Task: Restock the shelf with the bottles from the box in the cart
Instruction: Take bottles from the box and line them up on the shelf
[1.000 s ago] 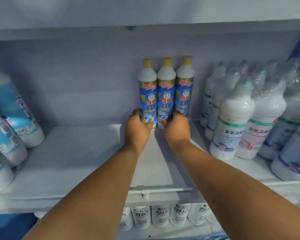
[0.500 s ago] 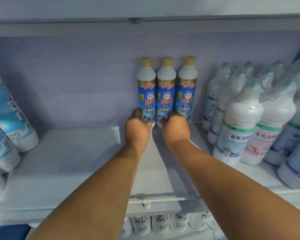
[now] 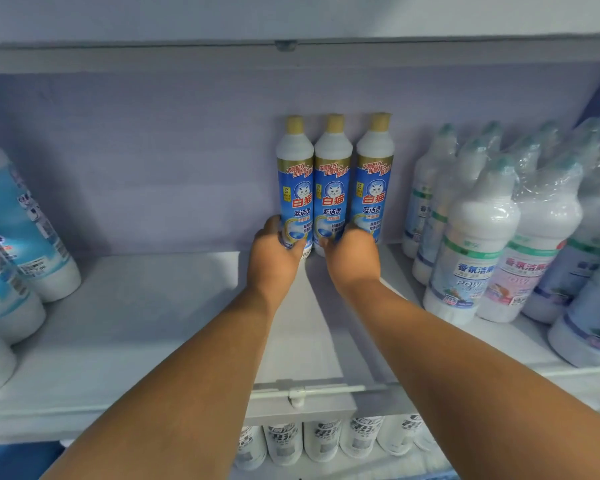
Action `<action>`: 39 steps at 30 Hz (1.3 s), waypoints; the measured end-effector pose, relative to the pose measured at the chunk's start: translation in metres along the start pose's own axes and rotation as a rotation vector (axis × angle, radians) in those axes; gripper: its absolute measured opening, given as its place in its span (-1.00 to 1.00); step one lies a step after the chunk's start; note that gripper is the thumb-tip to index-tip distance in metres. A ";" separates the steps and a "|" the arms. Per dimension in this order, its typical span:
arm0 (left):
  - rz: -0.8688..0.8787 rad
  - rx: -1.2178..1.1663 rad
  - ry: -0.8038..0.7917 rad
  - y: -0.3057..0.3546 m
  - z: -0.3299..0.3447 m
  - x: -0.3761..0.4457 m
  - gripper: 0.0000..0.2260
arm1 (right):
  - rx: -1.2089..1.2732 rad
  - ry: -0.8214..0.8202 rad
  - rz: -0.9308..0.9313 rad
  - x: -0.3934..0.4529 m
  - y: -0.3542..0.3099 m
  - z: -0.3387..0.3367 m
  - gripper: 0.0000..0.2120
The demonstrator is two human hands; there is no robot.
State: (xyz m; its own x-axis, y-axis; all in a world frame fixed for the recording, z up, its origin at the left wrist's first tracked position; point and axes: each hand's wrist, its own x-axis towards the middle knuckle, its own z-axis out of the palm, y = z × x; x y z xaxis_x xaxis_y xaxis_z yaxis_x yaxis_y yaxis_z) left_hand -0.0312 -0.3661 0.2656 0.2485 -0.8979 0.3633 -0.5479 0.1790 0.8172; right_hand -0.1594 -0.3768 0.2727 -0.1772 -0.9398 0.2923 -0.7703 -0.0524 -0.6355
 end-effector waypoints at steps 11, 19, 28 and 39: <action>0.039 0.821 -0.415 -0.004 -0.042 -0.037 -0.36 | -0.353 -0.284 -0.067 -0.050 0.010 -0.027 -0.32; 0.057 0.826 -0.463 0.028 -0.084 -0.094 -0.38 | -0.503 -0.349 -0.200 -0.121 0.007 -0.073 -0.25; 0.115 0.884 -0.349 0.063 -0.127 -0.202 -0.41 | -0.529 -0.342 -0.299 -0.208 0.022 -0.129 -0.24; 0.169 0.889 -0.286 0.075 -0.130 -0.323 -0.44 | -0.510 -0.420 -0.452 -0.321 0.070 -0.153 -0.32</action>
State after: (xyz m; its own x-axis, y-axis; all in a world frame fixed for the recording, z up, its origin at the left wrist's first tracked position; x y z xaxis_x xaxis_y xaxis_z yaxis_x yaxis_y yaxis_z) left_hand -0.0489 -0.0105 0.2671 -0.0305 -0.9736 0.2263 -0.9955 0.0500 0.0809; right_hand -0.2501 -0.0272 0.2434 0.3863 -0.9185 0.0849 -0.9156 -0.3929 -0.0848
